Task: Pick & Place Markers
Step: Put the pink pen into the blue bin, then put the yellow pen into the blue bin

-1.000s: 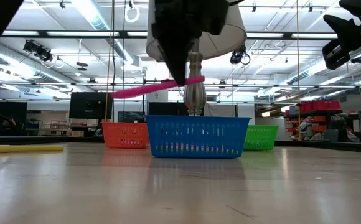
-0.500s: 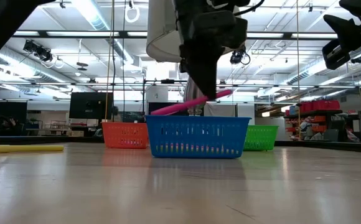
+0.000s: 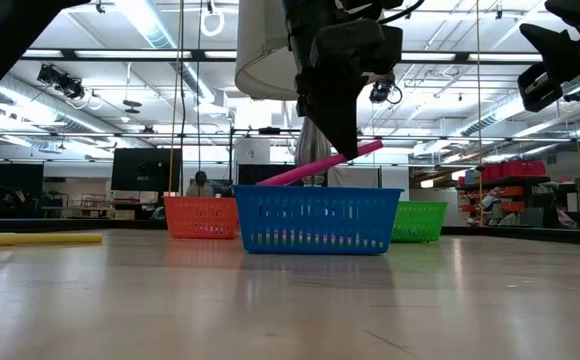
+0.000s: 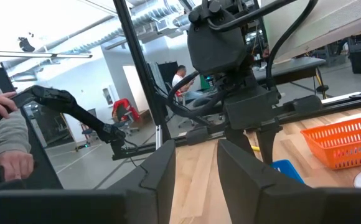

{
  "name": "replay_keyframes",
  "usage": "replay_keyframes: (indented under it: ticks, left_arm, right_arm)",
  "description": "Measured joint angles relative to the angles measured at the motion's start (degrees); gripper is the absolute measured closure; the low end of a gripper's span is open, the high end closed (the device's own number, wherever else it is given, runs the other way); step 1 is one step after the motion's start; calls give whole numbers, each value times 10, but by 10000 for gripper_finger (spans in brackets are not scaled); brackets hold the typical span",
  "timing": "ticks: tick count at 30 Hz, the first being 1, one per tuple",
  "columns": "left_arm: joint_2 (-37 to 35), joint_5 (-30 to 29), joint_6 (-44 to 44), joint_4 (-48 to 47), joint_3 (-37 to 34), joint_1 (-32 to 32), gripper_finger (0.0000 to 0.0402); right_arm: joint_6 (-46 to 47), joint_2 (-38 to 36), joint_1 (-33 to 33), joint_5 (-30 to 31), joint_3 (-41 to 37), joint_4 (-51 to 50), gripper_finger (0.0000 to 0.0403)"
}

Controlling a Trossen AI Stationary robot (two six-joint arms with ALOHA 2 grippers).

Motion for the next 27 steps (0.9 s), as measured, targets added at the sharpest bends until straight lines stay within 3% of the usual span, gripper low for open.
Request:
replay_keyframes:
  ticks: [10, 27]
  left_arm:
    - [0, 6, 2, -1, 0, 2, 288]
    - [0, 13, 0, -4, -1, 2, 196]
  right_arm:
    - [0, 0, 0, 0, 0, 0, 284]
    - [0, 0, 0, 0, 0, 0, 284]
